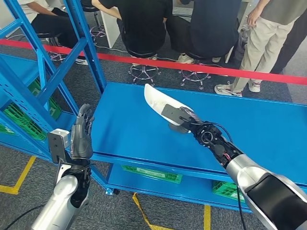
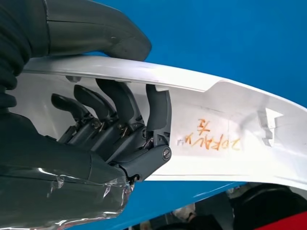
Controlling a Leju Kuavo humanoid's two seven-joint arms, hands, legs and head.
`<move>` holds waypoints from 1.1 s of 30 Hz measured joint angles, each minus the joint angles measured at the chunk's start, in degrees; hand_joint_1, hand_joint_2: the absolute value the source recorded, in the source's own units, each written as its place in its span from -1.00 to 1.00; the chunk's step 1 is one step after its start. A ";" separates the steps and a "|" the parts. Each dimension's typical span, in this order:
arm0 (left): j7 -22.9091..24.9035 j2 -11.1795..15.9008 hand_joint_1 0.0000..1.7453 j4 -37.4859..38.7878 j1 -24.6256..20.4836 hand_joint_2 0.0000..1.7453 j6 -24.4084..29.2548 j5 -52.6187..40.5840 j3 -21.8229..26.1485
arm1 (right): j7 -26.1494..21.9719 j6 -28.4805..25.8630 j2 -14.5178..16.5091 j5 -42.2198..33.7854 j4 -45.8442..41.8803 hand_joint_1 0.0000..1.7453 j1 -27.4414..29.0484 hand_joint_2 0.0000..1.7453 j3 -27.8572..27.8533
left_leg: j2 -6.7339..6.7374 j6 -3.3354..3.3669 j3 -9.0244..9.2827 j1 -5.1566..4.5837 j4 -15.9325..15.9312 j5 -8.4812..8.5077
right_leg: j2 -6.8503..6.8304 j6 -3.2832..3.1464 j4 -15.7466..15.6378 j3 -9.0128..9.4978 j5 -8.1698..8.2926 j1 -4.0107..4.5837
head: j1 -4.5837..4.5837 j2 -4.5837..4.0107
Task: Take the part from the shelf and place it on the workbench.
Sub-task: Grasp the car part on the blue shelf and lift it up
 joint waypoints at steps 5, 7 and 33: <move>-0.04 0.14 -1.00 -0.01 0.06 -1.00 0.36 0.00 0.00 | -1.06 0.19 -0.16 -5.03 -0.48 1.00 -0.04 1.00 -1.00 | 0.00 0.00 -0.01 0.00 0.01 0.00 | 0.01 0.01 0.00 0.00 0.02 0.00 | 0.01 0.00; -0.10 0.19 -1.00 -0.01 0.13 -1.00 0.40 0.03 0.00 | -1.20 0.65 -0.25 -8.20 -1.29 1.00 -0.04 1.00 -1.59 | 0.00 0.00 -0.01 0.00 0.01 0.00 | 0.01 0.01 0.00 0.00 0.02 0.00 | 0.00 0.00; -1.06 1.17 -1.00 -0.47 1.65 -1.00 0.20 0.57 0.00 | 1.70 -0.08 -2.28 -37.74 -26.72 1.00 5.78 1.00 -7.38 | 0.02 -0.05 -0.18 0.01 0.01 -0.06 | 0.06 0.01 0.01 -0.19 -0.04 0.00 | 0.01 0.00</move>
